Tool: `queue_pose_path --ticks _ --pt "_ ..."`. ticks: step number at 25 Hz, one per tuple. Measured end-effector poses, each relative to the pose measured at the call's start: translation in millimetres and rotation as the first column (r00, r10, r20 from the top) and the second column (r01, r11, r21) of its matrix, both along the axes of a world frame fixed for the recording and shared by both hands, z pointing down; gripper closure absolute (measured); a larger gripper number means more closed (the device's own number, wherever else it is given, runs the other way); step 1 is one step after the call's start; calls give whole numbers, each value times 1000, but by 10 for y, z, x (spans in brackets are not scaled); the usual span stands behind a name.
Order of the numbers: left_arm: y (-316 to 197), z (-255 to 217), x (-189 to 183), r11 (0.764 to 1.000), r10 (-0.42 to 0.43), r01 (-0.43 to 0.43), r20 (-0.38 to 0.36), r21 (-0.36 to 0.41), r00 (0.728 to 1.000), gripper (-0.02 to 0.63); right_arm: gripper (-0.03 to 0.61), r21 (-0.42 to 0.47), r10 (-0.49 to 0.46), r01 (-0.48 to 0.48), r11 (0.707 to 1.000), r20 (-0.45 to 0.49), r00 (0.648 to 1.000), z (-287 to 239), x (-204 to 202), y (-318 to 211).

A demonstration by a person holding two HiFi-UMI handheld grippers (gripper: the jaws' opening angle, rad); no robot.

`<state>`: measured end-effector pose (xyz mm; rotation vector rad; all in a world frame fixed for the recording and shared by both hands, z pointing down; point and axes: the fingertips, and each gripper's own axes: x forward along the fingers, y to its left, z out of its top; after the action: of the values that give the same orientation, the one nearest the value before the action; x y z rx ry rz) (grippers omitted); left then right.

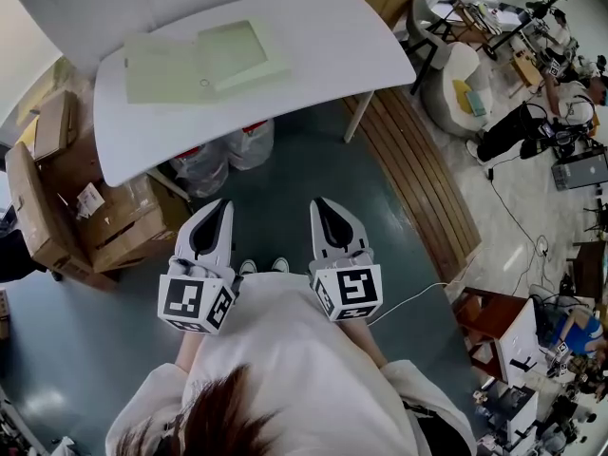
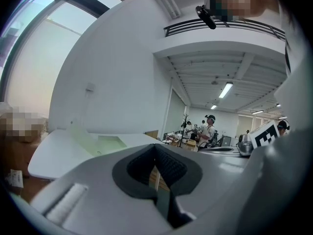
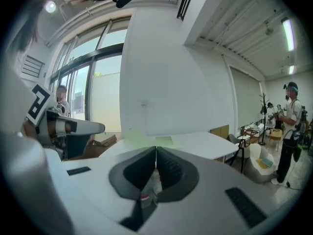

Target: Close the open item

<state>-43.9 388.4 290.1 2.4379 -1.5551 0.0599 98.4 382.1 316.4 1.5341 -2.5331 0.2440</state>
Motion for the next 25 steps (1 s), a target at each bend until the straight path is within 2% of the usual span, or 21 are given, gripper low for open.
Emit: queue_pose_path --ticks 15,25 --pt "134 146 123 999 -22 22 3 -24 1000 604 568 -40 7 -7 999 -18 1000 179 270 183" --pt "-420 194 2 999 -15 15 -14 -34 1000 604 568 -81 24 -27 996 -27 999 312 169 -305"
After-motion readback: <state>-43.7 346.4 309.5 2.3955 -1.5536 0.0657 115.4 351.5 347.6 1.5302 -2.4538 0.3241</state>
